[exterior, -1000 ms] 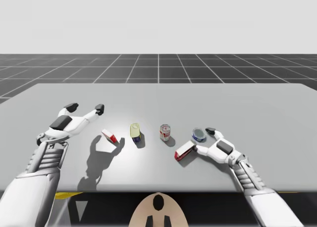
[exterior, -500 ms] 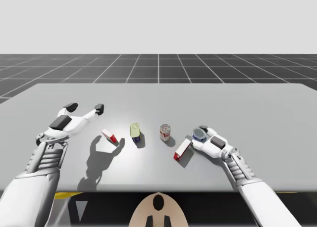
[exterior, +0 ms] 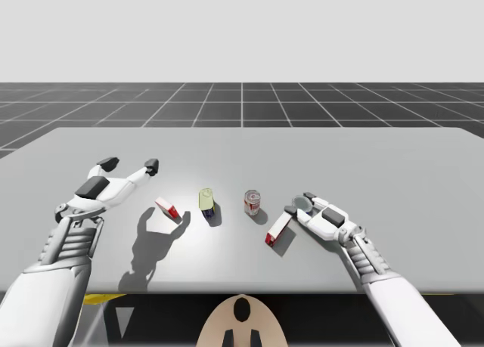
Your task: Grasp the tuna can and hold it up.
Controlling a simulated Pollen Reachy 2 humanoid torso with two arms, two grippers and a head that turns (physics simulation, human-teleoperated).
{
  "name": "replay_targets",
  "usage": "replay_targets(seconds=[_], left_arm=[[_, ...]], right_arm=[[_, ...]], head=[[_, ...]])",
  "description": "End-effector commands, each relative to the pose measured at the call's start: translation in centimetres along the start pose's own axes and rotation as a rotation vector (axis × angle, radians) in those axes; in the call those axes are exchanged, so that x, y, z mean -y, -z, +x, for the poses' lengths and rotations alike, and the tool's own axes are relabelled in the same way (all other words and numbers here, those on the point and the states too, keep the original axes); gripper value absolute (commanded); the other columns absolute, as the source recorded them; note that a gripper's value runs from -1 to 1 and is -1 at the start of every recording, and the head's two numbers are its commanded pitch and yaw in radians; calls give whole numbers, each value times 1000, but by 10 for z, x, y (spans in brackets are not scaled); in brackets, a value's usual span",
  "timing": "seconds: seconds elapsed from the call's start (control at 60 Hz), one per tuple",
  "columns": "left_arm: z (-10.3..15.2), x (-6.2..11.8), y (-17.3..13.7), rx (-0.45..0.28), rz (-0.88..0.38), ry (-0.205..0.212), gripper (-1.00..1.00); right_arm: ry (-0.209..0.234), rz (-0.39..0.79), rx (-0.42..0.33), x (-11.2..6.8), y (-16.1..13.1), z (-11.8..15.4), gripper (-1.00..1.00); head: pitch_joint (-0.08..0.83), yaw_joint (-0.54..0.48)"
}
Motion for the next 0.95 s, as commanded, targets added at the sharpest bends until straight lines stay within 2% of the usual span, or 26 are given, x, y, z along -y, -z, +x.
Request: replay_targets(seconds=[0.017,0.15,0.233,0.367,0.517,0.65,0.783,0.8,0.85,0.867,0.917,0.933,0.95], left_arm=[[0,0,0,1,2,0,-1000],[1,-1,-1,4,3,0,-1000],[1,-1,-1,5,3,0,-1000],[2,-2,-1,6,4,-4,-1000],[2,-3,-1,4,7,-3,-1000],[3,-3,-2,6,9,-6,-1000],[4,-4,-2,8,11,-7,-1000],[4,-4,-2,8,11,-8,-1000],[4,-4,-2,8,12,-8,-1000],[4,-4,-2,9,12,-7,-1000],[5,-4,-2,9,12,-8,-1000],[5,-4,-2,9,12,-8,-1000],[5,-4,-2,9,13,-8,-1000]], right_arm=[[5,-3,-32,-1,-1,-10,1000],[4,-5,-31,-1,-1,-10,1000],[2,-7,-21,-1,-3,-5,1000],[-15,-9,24,-2,-11,18,1000],[-51,-25,106,-1,-23,67,1000],[-73,-39,160,1,-28,98,1000],[-107,-66,253,0,-42,144,1000],[-117,-72,281,-1,-46,155,1000],[-129,-82,314,-2,-52,168,1000],[-137,-88,354,-4,-58,181,1000],[-145,-91,398,-7,-65,195,1000],[-155,-99,445,-10,-72,209,1000],[-158,-100,459,-11,-75,213,1000]], head=[[379,-327],[300,-332],[284,-331],[278,-329],[279,-334],[277,-338],[278,-338],[278,-338],[278,-337],[279,-337],[279,-336],[279,-335],[279,-335]])
